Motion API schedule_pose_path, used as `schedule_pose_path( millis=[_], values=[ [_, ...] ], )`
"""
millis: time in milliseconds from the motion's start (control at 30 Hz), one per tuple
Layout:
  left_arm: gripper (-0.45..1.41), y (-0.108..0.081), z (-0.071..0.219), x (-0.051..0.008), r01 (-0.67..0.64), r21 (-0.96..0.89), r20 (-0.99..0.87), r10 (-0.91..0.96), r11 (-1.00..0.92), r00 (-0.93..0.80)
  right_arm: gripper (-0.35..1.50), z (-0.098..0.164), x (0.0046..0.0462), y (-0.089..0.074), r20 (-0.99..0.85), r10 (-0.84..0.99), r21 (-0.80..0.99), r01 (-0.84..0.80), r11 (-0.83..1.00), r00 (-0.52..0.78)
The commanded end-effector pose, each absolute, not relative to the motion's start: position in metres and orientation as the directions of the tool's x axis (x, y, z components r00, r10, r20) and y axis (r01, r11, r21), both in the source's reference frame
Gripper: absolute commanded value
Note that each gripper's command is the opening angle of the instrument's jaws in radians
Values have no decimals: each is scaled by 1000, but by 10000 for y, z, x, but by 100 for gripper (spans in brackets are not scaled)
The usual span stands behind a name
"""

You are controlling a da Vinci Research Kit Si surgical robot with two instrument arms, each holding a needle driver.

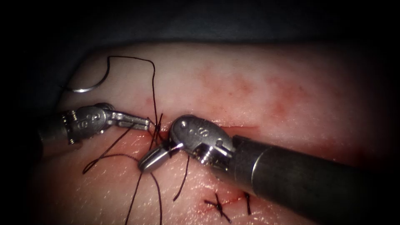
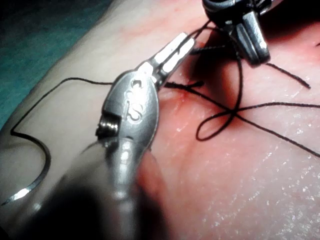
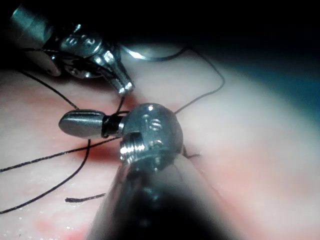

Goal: Wound Closure
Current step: Wrap suture around right needle driver one time, clockwise, then pick up tail and pull upwards with right hand while pulling downwards on working end with left hand

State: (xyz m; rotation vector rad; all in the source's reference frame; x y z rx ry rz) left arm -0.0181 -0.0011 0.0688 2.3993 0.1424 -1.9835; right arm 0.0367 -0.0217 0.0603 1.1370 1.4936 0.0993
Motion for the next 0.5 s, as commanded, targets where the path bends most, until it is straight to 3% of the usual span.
schedule_pose_path(
  millis=[33,167,200,267,333,367,433,467,500],
  values=[
    [-45,-7,690,-188,91,-34,-980,51,-995,191,-35,609,378,-217,-743,640,607,603,518,197],
    [-45,-10,688,-190,94,-30,-981,47,-995,187,-35,614,376,-220,-799,541,556,664,501,261],
    [-45,-12,688,-191,97,-28,-982,46,-995,185,-27,616,375,-220,-808,523,547,674,496,271],
    [-45,-14,689,-191,101,-25,-983,43,-995,181,4,619,369,-221,-823,479,536,696,477,305],
    [-45,-16,689,-191,108,-28,-983,47,-994,177,9,621,363,-222,-840,434,522,705,480,326],
    [-45,-17,689,-191,112,-32,-983,52,-993,174,31,623,360,-222,-846,411,518,709,479,340],
    [-45,-19,689,-191,112,-31,-984,50,-993,174,52,624,356,-223,-854,389,507,715,481,344],
    [-45,-19,690,-191,115,-30,-984,50,-993,172,76,625,354,-224,-858,379,502,718,482,346],
    [-45,-19,690,-191,115,-30,-984,49,-993,172,84,626,352,-225,-859,375,501,719,481,348]
  ],
)
